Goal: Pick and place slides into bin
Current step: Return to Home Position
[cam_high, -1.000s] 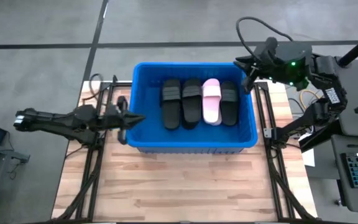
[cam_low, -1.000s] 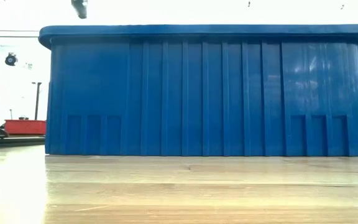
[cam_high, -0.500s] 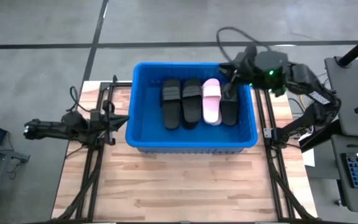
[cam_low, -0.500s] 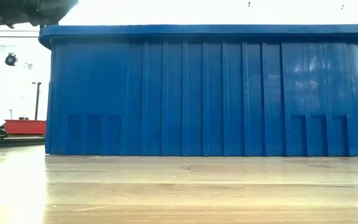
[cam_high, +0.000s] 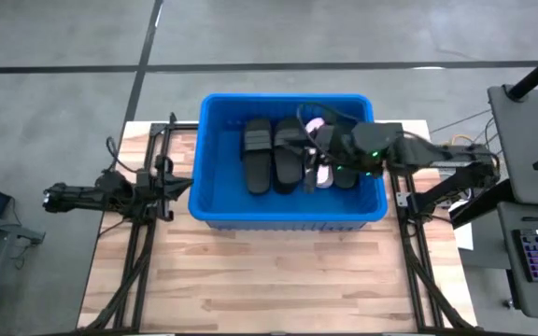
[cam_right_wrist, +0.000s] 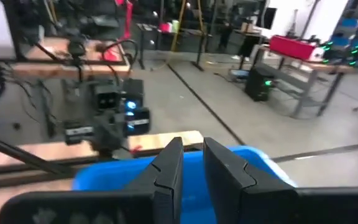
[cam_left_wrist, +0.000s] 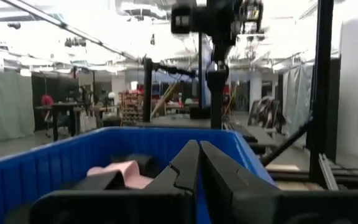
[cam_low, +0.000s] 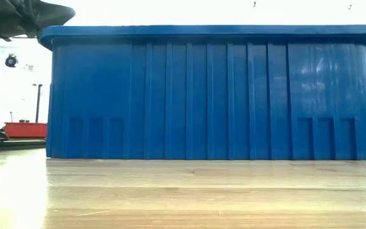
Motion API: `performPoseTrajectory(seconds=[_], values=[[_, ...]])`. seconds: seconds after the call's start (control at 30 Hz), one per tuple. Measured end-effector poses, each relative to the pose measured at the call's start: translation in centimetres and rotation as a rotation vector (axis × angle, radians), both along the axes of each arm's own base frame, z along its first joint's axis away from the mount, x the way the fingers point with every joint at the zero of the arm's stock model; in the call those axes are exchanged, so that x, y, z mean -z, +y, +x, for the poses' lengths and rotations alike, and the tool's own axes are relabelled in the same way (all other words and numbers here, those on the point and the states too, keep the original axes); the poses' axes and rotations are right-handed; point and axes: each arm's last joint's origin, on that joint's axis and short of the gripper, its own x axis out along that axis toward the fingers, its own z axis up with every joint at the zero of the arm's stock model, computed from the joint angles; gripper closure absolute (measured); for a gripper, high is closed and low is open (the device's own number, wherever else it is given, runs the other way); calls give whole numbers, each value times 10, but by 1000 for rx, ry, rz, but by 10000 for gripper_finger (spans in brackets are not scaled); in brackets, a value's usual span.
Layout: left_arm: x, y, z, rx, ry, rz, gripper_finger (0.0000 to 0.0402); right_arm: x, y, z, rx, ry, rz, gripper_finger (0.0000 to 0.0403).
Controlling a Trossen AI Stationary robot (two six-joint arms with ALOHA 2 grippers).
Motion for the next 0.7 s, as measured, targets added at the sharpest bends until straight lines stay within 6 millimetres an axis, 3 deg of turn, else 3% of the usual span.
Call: performPoseTrajectory(seconds=[0.17, 0.27, 0.53, 0.7], values=[[-2, 0, -3, -1, -38, -4, 401, 46, 4, 16, -85, -11, 88, 349], [-2, 0, -3, 0, -39, -4, 401, 64, 5, 10, -100, -17, 125, 349], [1, 0, -1, -1, -12, -1, 401, 99, 1, -58, -54, -135, 172, 349], [1, 0, -1, -6, -16, 3, 401, 137, -2, -93, -97, -270, 207, 349]])
